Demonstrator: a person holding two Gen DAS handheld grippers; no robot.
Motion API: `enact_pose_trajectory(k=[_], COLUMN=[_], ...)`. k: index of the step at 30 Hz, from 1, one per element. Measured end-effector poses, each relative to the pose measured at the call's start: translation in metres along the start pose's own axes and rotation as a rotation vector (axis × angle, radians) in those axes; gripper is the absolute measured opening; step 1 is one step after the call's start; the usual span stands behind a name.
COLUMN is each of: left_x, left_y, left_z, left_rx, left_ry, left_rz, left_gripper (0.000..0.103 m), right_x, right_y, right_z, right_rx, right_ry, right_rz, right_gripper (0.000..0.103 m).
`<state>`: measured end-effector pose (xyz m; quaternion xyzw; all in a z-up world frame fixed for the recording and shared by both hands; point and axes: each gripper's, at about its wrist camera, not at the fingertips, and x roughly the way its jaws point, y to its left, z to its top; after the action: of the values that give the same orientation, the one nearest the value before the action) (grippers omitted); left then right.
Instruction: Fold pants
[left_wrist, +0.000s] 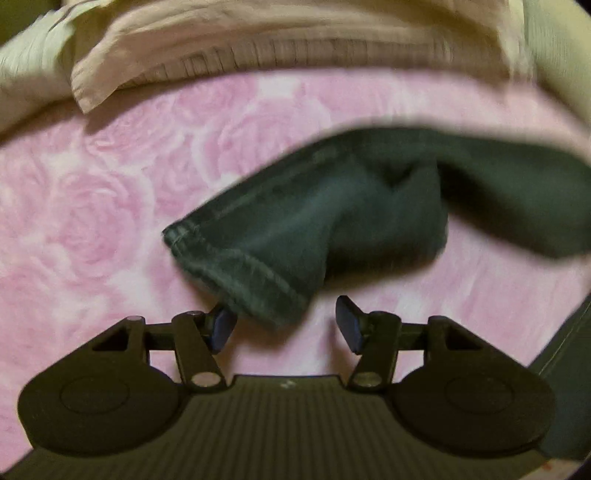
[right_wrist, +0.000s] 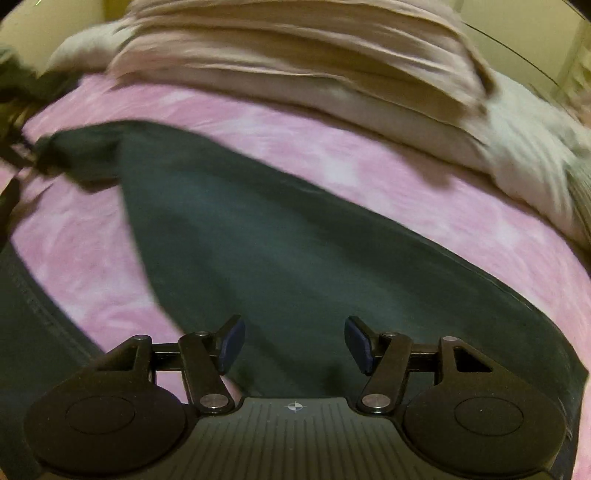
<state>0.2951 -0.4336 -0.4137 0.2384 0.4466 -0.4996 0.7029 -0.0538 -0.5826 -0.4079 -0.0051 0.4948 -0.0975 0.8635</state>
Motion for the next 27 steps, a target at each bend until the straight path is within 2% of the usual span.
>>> enact_pose_trajectory(k=[1, 3, 6, 8, 11, 12, 14, 15, 17, 20, 22, 23, 25, 27], left_x=[-0.001, -0.007, -0.035, -0.063, -0.094, -0.1, -0.109, -0.111, -0.114, -0.113, -0.11, -0.107, -0.099, -0.09], left_y=[0.006, 0.016, 0.033, 0.048, 0.078, 0.088, 0.101, 0.107, 0.114, 0.101, 0.085, 0.076, 0.057, 0.04], left_z=[0.001, 0.003, 0.014, 0.023, 0.039, 0.044, 0.046, 0.044, 0.033, 0.005, -0.019, -0.033, -0.06, -0.083], left_rx=[-0.034, -0.073, -0.062, -0.018, -0.009, -0.007, 0.05, 0.064, 0.062, 0.082, 0.109, 0.118, 0.127, 0.115], left_ry=[-0.036, -0.06, -0.06, -0.059, 0.014, 0.024, 0.004, 0.007, 0.002, 0.022, 0.052, 0.067, 0.111, 0.143], left_rz=[-0.049, -0.098, -0.142, -0.136, -0.133, -0.097, 0.096, 0.137, 0.165, 0.117, 0.059, 0.02, -0.058, -0.13], left_gripper=[0.033, 0.004, 0.002, 0.002, 0.002, 0.002, 0.002, 0.002, 0.006, 0.015, 0.033, 0.036, 0.053, 0.063], right_x=[0.003, 0.008, 0.008, 0.003, -0.008, -0.011, -0.017, -0.019, -0.024, -0.032, -0.037, -0.039, -0.042, -0.047], right_y=[0.013, 0.034, 0.058, 0.069, 0.089, 0.094, 0.106, 0.111, 0.12, 0.126, 0.126, 0.125, 0.123, 0.121], right_z=[0.004, 0.007, 0.014, 0.017, 0.025, 0.026, 0.028, 0.028, 0.027, 0.016, 0.003, -0.004, -0.022, -0.038], right_rx=[-0.01, -0.025, -0.028, -0.023, -0.011, -0.007, -0.004, 0.0, 0.008, 0.024, 0.049, 0.069, 0.121, 0.156], right_ry=[0.005, 0.016, 0.021, 0.016, 0.009, 0.006, 0.005, 0.007, 0.014, 0.03, 0.049, 0.061, 0.095, 0.121], right_rz=[0.001, -0.006, -0.025, -0.036, -0.044, -0.043, -0.039, -0.036, -0.033, -0.029, -0.033, -0.034, -0.039, -0.054], right_gripper=[0.057, 0.057, 0.057, 0.057, 0.057, 0.057, 0.057, 0.057, 0.057, 0.058, 0.058, 0.058, 0.058, 0.058])
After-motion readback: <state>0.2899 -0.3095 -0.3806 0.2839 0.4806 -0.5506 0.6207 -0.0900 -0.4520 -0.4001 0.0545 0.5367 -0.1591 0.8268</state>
